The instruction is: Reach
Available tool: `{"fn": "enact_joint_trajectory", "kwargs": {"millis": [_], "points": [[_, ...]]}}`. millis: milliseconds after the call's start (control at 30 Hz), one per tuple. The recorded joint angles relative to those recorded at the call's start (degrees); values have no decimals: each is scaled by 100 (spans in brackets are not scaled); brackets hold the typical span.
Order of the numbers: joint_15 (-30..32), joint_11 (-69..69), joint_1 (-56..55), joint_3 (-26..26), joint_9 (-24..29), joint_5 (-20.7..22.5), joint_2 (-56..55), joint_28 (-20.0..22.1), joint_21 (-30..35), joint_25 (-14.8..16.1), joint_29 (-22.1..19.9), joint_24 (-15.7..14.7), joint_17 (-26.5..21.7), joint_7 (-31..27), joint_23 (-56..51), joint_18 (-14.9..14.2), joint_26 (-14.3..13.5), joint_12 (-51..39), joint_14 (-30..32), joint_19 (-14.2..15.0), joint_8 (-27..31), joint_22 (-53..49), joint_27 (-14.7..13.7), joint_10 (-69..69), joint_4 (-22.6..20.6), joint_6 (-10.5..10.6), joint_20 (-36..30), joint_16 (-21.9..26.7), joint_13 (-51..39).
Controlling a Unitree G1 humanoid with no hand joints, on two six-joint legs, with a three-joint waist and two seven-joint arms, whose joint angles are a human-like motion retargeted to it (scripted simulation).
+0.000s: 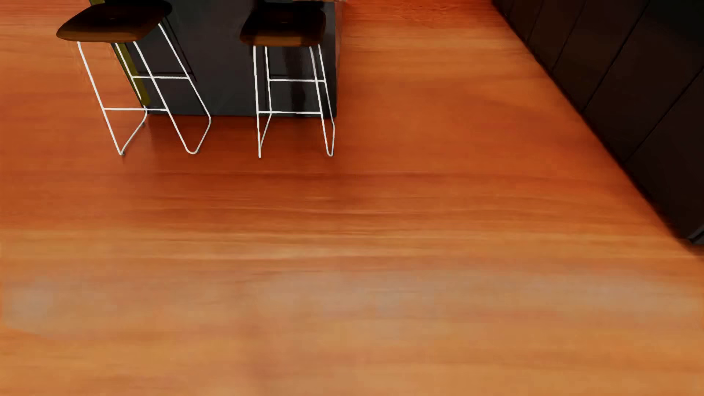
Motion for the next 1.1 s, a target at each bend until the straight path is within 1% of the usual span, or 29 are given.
{"fn": "enact_joint_trajectory", "kwargs": {"millis": [100,167,200,233,267,300,433,533,567,600,633,667,700,767,800,933,1100], "points": [[-12,16,-57,-9,38,4,2,0,-75,0,0,0,8,0,-44,0,0,-27,-117,0,0,56,0,51,-13,-2,0,2,29],[0,33,-116,-84,72,-1,-32,0,75,0,0,0,-37,0,-34,0,0,-346,-142,0,0,37,0,59,-39,16,0,104,-20],[17,32,-186,-156,62,7,-79,0,48,0,0,0,-54,0,-24,0,0,-644,-127,0,0,161,0,75,-36,49,1191,214,-37],[58,8,-235,-228,66,17,-101,0,83,0,0,0,-96,0,-17,0,0,-1084,-81,0,0,-1196,0,88,-24,89,-6024,346,-60],[119,-46,-270,-327,65,29,-105,0,42,0,0,0,-150,0,-17,0,0,-1523,-23,0,0,-1214,0,99,-18,143,-5629,514,-69],[172,-100,-302,-402,90,-4,-106,0,404,0,0,0,-237,0,4,0,0,-2318,95,0,0,-1101,0,43,-61,182,-5510,787,-130],[314,-144,-323,-876,125,3,-164,0,417,0,0,0,-558,0,-67,0,0,-4721,371,0,0,-640,0,-18,-44,432,-5510,1930,-419],[358,-185,-274,-979,127,-1,-218,0,367,0,0,0,-808,0,-100,0,0,-6435,499,0,0,-323,0,-88,-32,681,-5510,2666,-550],[360,-189,-260,-992,132,-8,-244,0,427,0,0,0,-879,0,-123,0,0,-6971,527,0,0,-52,0,-116,-36,747,-5510,2877,-599],[368,-239,-243,-998,135,-20,-238,0,390,0,0,0,-970,0,-107,0,0,-7450,537,0,0,120,0,54,-41,843,-5510,3030,-601],[377,-268,-238,-970,120,-17,-251,0,380,0,0,0,-1045,0,-86,0,0,-7888,181,0,0,233,0,-1020,-34,935,-5510,3166,-603],[381,-296,-238,-965,124,-25,-254,0,381,0,0,0,-1102,0,-76,0,0,-8312,82,0,0,357,0,-1031,-45,996,-5510,3294,-604],[360,-293,-246,-974,128,-27,-272,0,465,0,0,0,-1165,0,-79,0,0,-8675,126,0,0,558,0,-1046,-53,1064,-5510,3396,-620],[300,-251,-250,-948,119,-40,-313,0,428,0,0,0,-1242,0,-45,0,0,-9305,204,0,0,836,0,-1069,-63,1155,-5510,3556,-597],[280,-241,-248,-948,115,-41,-325,0,429,0,0,0,-1271,0,-36,0,0,-9220,224,0,0,1039,0,-1081,-61,1193,-5510,3588,-582],[233,-237,-204,-950,91,-51,-327,0,313,0,0,0,-1307,0,-58,0,0,-8709,232,0,0,732,0,-1130,-59,1246,-5510,3668,-449],[273,-299,-152,-955,61,-51,-294,0,326,0,0,0,-1309,0,-57,0,0,-8622,129,0,0,708,0,-1161,-47,1222,-5510,3644,-365]]}}
